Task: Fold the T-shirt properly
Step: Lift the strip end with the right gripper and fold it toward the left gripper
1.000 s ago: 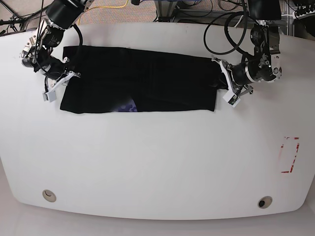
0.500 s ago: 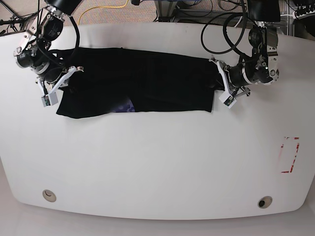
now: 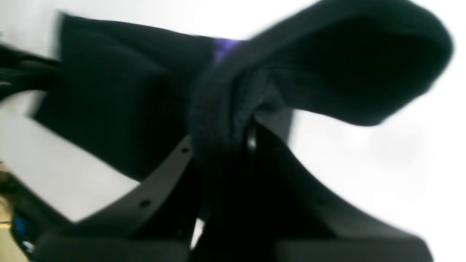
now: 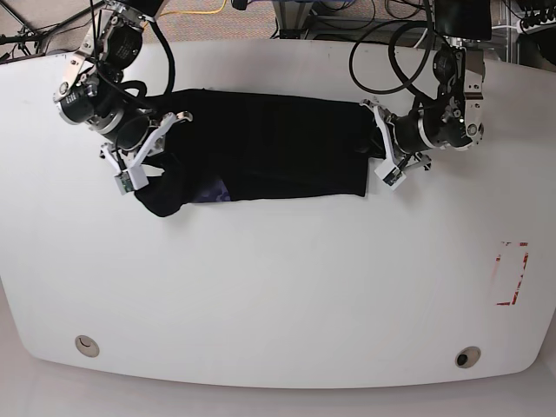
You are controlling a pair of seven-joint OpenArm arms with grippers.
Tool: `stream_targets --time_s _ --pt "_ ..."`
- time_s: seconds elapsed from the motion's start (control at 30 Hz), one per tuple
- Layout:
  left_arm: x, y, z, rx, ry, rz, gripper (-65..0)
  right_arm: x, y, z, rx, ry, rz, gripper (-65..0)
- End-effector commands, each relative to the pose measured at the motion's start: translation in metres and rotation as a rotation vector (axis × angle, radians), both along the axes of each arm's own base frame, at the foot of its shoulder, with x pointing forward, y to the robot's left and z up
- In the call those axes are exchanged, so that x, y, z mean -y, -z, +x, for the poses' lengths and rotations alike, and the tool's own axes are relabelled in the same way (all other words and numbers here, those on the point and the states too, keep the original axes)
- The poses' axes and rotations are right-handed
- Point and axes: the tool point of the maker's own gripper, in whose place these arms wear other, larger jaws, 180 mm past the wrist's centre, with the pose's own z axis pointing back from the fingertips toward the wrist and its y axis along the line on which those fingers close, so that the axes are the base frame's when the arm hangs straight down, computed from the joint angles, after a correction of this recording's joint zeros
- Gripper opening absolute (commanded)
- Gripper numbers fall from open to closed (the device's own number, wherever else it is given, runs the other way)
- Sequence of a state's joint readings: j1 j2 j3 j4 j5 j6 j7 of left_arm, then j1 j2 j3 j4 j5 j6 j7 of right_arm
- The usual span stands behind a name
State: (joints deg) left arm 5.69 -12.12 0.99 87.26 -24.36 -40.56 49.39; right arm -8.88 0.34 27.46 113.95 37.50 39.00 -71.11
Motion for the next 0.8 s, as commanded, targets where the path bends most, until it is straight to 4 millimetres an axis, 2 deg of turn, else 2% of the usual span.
stream_targets --time_s 0.0,0.07,0.27,0.57,0.77 --pt "-0.020 0.031 -0.030 -0.129 0.043 0.168 -59.4 -0.016 -0.019 0.008 0.078 -0.023 0.045 -65.0" --pt "-0.020 0.031 -0.031 -0.132 0.043 0.168 -59.4 -0.025 -0.019 0.007 0.074 -0.036 0.061 -65.0" --pt "-0.020 0.032 -0.032 -0.134 0.042 0.168 -59.4 -0.071 -0.024 0.007 0.082 -0.128 0.127 -65.0" --pt "-0.020 0.033 -0.033 -0.137 0.042 0.166 -59.4 -0.113 -0.022 0.009 0.077 -0.222 0.069 -65.0" --pt "-0.021 0.037 -0.036 -0.156 0.038 0.165 -59.4 -0.117 -0.024 0.014 0.089 -0.233 0.045 -65.0"
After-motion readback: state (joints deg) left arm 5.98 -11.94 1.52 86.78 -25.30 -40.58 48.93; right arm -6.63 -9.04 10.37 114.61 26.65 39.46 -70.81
